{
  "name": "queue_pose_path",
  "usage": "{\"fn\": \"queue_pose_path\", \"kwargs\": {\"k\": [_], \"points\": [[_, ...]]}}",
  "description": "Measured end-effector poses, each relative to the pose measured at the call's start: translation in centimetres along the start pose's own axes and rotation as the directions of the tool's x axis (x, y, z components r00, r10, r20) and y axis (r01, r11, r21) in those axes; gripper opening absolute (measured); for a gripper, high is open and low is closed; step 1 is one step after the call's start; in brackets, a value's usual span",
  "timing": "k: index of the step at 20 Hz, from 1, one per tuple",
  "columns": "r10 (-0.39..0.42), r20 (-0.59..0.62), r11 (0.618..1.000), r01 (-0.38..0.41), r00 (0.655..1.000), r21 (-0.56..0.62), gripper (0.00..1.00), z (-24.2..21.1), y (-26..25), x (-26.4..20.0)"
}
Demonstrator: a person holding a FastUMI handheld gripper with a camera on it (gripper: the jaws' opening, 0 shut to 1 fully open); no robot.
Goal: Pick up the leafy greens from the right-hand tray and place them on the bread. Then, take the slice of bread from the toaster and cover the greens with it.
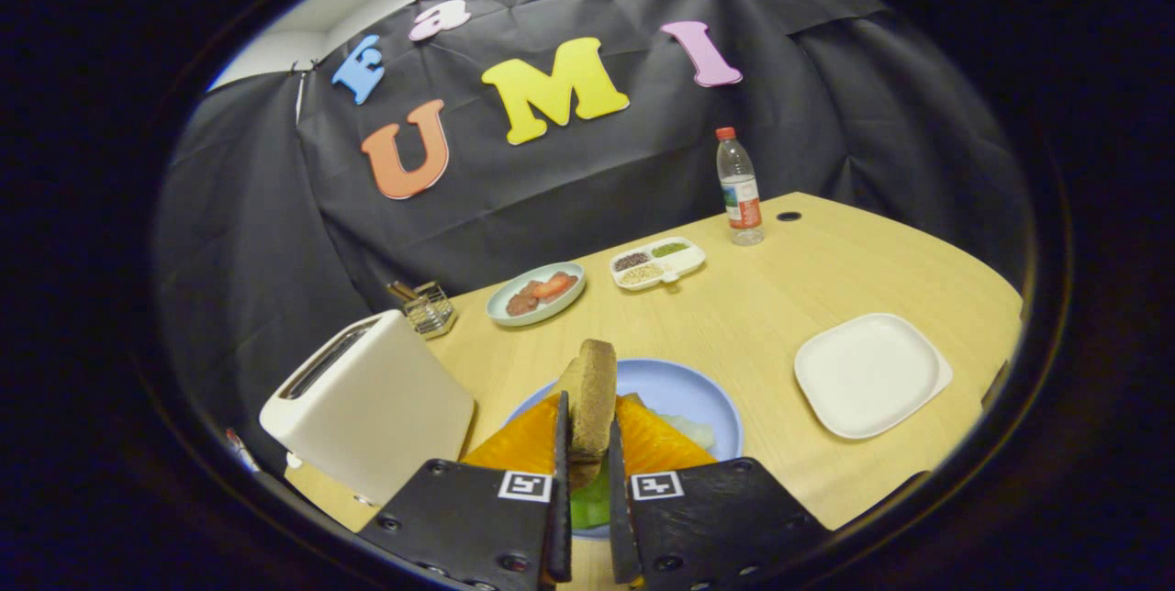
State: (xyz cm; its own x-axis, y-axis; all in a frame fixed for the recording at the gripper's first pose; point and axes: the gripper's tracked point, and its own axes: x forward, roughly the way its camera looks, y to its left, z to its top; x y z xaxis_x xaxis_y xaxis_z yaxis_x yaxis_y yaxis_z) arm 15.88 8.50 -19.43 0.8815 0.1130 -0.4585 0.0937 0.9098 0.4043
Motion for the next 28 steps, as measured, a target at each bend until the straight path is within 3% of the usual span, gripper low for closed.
{"fn": "queue_pose_path", "kwargs": {"k": [2, 7, 12, 16, 23, 28], "points": [[-0.006, -0.025, 1.000, 0.006, 1.000, -0.008, 0.24, -0.6, -1.0, 0.2], [-0.047, -0.056, 0.997, 0.043, 0.997, -0.064, 0.57, -1.3, -3.5, 0.6], [-0.038, -0.069, 0.992, 0.029, 0.997, -0.125, 0.71, -1.1, -3.8, 1.4], [-0.055, 0.028, 0.971, 0.059, 0.998, -0.230, 0.89, 1.3, -3.0, 0.0], [-0.023, 0.301, 0.948, 0.116, 0.953, -0.296, 0.94, 7.2, -0.7, -9.7], [-0.020, 0.325, 0.944, 0.125, 0.945, -0.305, 0.94, 5.9, -0.9, -17.3]]}}
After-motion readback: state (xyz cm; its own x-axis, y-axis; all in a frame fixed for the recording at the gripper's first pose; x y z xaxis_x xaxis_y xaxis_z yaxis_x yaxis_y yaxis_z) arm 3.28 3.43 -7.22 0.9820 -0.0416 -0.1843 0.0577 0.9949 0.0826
